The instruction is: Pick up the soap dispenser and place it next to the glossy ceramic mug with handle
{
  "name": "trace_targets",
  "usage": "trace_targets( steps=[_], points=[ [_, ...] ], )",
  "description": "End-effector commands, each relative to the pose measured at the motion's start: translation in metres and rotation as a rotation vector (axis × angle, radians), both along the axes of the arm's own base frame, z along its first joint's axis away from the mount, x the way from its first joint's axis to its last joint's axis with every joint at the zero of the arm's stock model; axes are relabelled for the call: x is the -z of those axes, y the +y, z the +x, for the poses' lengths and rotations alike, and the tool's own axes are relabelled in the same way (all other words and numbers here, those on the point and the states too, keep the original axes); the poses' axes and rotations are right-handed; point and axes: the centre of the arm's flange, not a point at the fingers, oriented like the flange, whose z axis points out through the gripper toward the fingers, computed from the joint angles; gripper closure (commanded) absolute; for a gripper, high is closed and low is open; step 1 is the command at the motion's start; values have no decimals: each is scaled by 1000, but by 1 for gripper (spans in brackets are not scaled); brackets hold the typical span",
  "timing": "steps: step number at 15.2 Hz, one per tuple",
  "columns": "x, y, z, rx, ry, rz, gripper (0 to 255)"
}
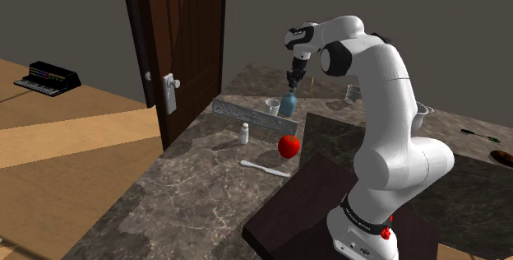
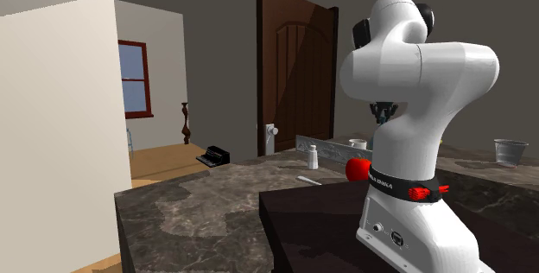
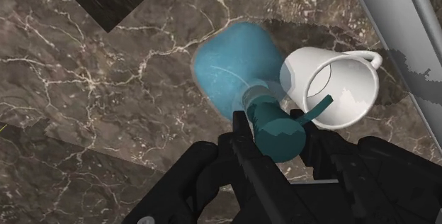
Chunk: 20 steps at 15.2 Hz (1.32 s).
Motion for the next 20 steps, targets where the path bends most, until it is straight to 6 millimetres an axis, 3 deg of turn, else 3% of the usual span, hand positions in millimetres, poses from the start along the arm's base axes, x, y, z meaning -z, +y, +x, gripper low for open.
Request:
trace_targets(
  steps=[1, 4, 5, 10, 14, 20],
  points=[
    [0, 0, 0, 0, -1, -1, 255],
    [0, 0, 0, 0, -1, -1, 255],
    [0, 0, 0, 0, -1, -1, 0],
    [0, 0, 0, 0, -1, -1, 0],
    [-50, -3, 0, 0, -1, -1, 0],
    [-50, -3, 0, 0, -1, -1, 0]
  ],
)
